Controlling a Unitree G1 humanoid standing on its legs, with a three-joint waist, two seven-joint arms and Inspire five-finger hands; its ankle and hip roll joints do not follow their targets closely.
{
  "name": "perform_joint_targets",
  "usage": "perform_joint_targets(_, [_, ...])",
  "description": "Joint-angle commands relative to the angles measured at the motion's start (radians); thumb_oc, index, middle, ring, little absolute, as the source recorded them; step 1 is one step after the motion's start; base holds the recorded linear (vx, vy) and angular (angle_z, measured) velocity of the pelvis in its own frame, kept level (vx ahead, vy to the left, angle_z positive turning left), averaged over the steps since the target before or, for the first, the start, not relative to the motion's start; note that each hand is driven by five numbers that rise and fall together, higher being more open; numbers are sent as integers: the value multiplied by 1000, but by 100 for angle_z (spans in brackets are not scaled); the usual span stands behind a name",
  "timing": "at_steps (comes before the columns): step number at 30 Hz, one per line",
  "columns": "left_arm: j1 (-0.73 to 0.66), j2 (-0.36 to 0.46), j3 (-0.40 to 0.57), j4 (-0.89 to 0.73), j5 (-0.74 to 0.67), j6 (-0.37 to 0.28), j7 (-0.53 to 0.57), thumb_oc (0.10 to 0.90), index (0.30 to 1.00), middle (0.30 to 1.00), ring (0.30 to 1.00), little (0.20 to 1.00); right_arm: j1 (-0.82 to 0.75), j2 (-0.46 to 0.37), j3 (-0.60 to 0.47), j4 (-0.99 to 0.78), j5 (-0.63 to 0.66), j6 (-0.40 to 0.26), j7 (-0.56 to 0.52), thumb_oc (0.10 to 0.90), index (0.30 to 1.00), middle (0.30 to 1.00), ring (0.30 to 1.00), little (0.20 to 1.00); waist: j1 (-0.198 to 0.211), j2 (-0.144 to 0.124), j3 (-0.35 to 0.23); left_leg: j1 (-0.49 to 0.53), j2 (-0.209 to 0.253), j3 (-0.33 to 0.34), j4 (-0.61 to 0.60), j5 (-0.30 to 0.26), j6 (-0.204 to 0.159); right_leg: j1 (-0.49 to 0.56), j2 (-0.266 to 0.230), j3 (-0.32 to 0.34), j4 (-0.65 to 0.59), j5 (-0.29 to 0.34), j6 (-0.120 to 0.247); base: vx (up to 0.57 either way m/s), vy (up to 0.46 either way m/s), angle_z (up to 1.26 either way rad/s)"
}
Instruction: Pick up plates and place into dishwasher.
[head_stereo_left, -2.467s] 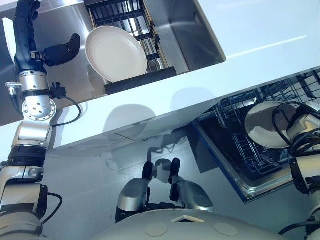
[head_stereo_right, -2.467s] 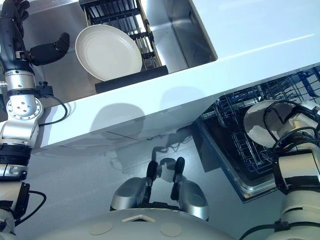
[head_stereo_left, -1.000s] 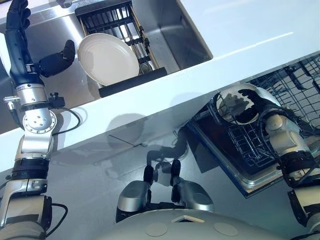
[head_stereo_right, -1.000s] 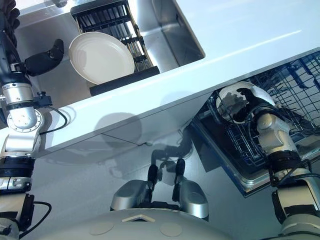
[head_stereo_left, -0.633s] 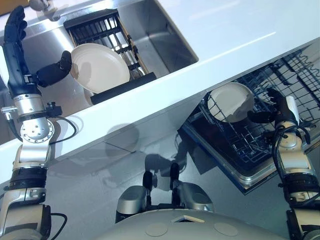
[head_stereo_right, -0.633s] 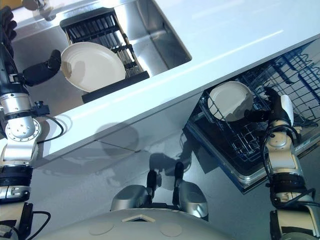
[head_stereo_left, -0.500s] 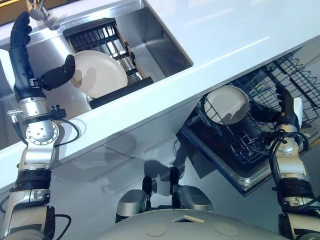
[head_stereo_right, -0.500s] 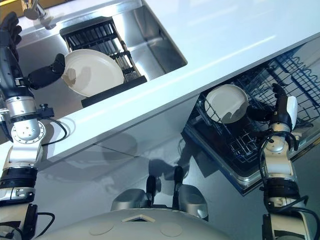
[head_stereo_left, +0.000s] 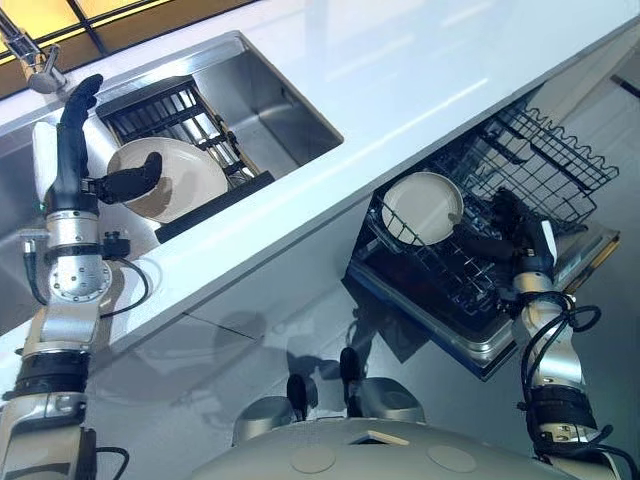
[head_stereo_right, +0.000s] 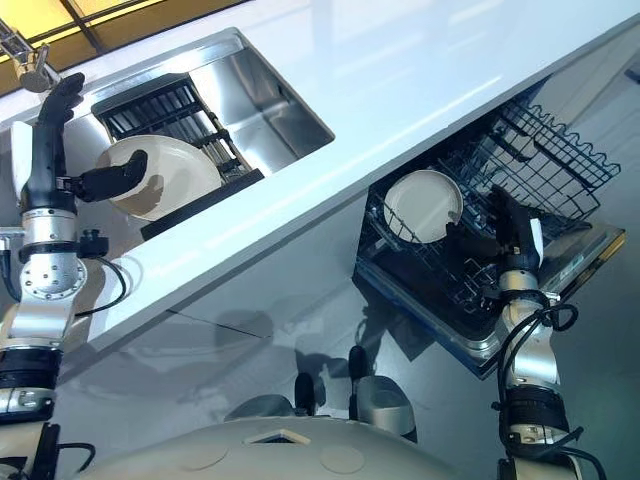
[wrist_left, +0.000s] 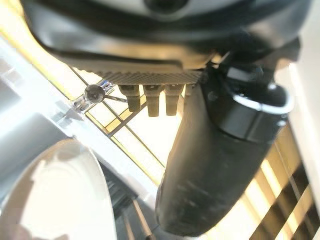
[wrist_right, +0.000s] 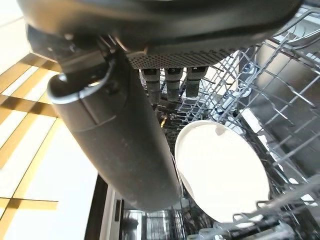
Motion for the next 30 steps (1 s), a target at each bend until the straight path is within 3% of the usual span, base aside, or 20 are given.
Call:
perform_joint_targets(1, [-77,155,79,43,68,-27,93,800,900,900,900,900,-39,-114,-31,-78,22,-109,3,800,900,900,900,900,0,52,-107,-77,-49,-4,79,-75,28,-6,1,-42,166,-202,63,-6,71,-2])
perform_joint_targets(6, [-32,259,141,37,139,-8,192,800,900,900,900,900,-24,-122,-19,-68,35,-100,26,800,900,900,900,900,3,64,-113,-75,-50,-2,51,-65,31,-10,-2,-40,156,-198,68,-2,31,0])
perform_joint_targets(10, [61,366,226,34,373,52,377,800,900,900,900,900,-7,-129,6,-65,26,-109,34,800,900,900,900,900,17,73,-117,-78,-50,-7,38,-61,32,-14,-4,-47,154,-199,70,0,0,0])
perform_joint_targets(13, [163,415,285,37,435,74,438,800,900,900,900,900,3,-134,26,-64,39,-107,34,800,900,900,900,900,30,78,-119,-78,-51,-16,29,-57,32,-13,-7,-56,151,-198,71,-4,-2,1])
perform_joint_targets(18, [274,424,309,20,534,102,412,800,900,900,900,900,7,-142,61,-67,57,-103,24,800,900,900,900,900,49,81,-111,-71,-52,-30,17,-54,30,-1,-14,-81,147,-203,74,-47,-10,7])
perform_joint_targets(25, [278,446,155,-18,688,135,262,800,900,900,900,900,-25,-177,128,-65,84,-107,19,800,900,900,900,900,68,78,-97,-73,-55,-43,17,-49,31,6,-18,-110,143,-195,79,-51,-3,20])
perform_joint_targets(30, [261,440,102,-19,705,91,238,800,900,900,900,900,-40,-186,147,-47,85,-113,22,800,900,900,900,900,77,74,-92,-73,-54,-44,11,-44,32,13,-17,-123,133,-190,81,-39,12,6])
